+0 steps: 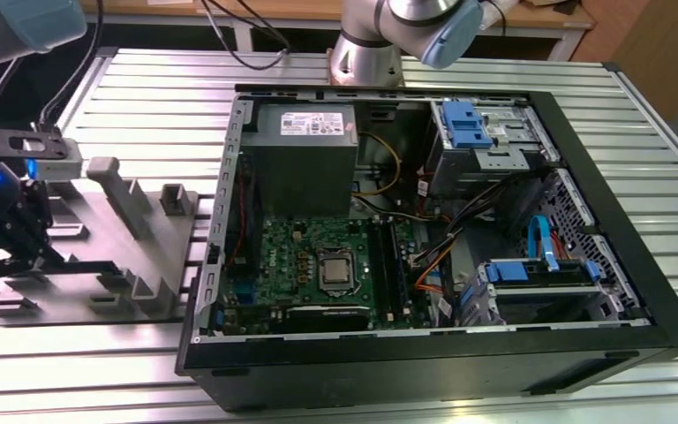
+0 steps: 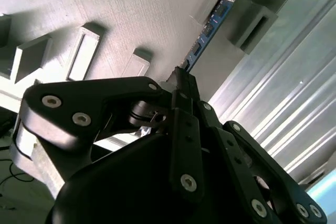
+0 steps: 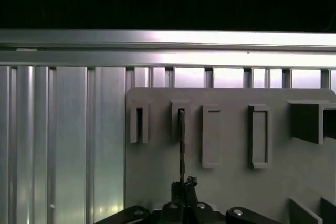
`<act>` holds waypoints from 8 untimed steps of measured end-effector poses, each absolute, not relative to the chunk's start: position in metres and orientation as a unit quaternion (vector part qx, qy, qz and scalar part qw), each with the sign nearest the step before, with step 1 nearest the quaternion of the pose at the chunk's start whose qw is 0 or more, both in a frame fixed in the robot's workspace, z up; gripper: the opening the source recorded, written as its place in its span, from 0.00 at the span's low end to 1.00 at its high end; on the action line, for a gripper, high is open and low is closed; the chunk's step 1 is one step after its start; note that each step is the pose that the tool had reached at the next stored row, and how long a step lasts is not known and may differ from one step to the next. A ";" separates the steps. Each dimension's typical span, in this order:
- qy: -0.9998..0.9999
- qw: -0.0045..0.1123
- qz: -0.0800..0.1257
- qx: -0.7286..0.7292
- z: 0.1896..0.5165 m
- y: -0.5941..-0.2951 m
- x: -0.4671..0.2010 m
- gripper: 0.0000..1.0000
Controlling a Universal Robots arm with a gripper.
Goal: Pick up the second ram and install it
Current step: 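Pick up the second ram and move it above second insertion slot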
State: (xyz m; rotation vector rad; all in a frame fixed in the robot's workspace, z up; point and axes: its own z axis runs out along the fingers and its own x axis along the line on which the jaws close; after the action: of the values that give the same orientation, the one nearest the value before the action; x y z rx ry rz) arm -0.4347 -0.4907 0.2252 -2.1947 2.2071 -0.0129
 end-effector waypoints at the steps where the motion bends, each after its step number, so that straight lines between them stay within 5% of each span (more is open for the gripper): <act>1: 0.709 0.014 -0.004 -0.705 0.228 -0.491 -0.435 0.11; 8: 0.709 0.014 -0.004 -0.705 0.246 -0.491 -0.435 0.11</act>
State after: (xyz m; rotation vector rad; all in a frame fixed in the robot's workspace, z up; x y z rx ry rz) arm -0.4347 -0.4906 0.2463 -2.1947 2.2071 -0.0131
